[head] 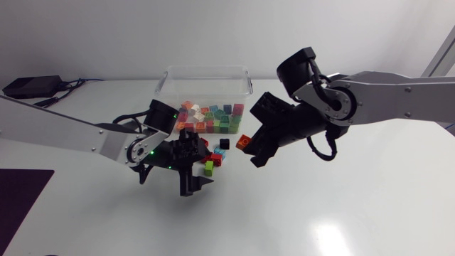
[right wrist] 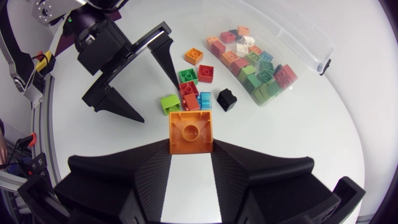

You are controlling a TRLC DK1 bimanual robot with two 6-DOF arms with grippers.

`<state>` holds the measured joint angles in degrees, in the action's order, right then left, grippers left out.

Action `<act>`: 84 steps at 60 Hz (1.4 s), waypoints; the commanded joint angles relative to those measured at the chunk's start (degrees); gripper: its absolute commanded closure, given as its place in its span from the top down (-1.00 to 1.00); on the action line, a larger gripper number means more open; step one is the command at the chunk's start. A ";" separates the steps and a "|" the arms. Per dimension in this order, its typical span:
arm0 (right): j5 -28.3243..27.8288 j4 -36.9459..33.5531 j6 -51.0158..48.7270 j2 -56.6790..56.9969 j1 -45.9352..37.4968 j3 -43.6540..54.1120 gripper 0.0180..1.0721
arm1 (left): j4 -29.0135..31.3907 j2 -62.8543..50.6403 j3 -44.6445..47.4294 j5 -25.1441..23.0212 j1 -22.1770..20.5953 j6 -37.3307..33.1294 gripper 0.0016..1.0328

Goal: Place the duplo bricks in the container

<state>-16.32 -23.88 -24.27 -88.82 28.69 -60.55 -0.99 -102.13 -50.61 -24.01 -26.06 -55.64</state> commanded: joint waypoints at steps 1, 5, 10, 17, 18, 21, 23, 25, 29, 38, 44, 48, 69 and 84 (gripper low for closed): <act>-0.47 -0.55 -1.04 1.80 -0.65 1.84 -0.40 | 2.31 -3.34 -4.15 -0.95 -0.21 -2.28 0.86; -0.91 -0.82 -1.13 2.51 -0.91 1.84 -0.40 | 4.60 -5.01 -6.52 -1.48 0.05 -2.81 0.80; -2.32 -1.61 -1.22 3.21 -1.88 0.96 -0.40 | 7.67 -6.51 -8.54 -1.65 0.40 -4.04 0.74; -3.02 -2.75 -1.48 3.12 -2.85 -1.06 -0.40 | 9.87 -7.21 -9.16 -2.27 1.10 -5.62 0.69; -3.28 -2.84 -1.48 3.03 -3.02 -1.32 -0.40 | 10.31 -7.39 -9.24 -2.36 1.10 -5.71 0.65; -3.55 -3.02 -1.57 2.77 -3.29 -2.29 -0.40 | 11.10 -7.91 -9.60 -2.36 1.19 -5.71 0.55; -3.63 -3.19 -1.66 2.59 -3.29 -2.81 -0.40 | 11.45 -8.00 -9.60 -2.36 1.37 -5.80 0.48; -3.72 -3.37 -1.66 2.33 -3.29 -3.25 -0.40 | 11.81 -8.00 -9.60 -2.36 1.54 -5.89 0.43; -3.72 -3.46 -1.66 1.89 -3.37 -4.04 -0.40 | 12.77 -8.00 -9.77 -2.36 1.89 -6.33 0.28; -3.90 -3.63 -1.74 1.10 -3.37 -5.89 -0.40 | 13.91 -8.26 -9.60 -2.97 2.07 -6.59 0.01; -3.90 -4.07 -1.66 -0.13 -3.55 -8.70 -0.40 | 13.83 -8.88 -9.60 -3.06 1.81 -6.59 -0.24; -3.90 -4.33 -1.22 -1.27 -3.81 -10.99 -0.40 | 13.91 -9.41 -9.68 -3.06 1.63 -6.50 -0.40; -4.87 -0.73 4.15 -11.20 -5.31 -24.00 -0.40 | 23.67 0.70 -9.42 -4.64 4.71 -7.29 -0.44; -5.74 5.16 9.07 -19.11 -6.36 -31.55 -0.40 | 27.71 9.84 -9.07 -7.63 7.96 -5.27 -0.44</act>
<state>-21.45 -20.60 -18.06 -104.99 22.74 -89.34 25.50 -95.13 -59.94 -30.28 -18.68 -61.49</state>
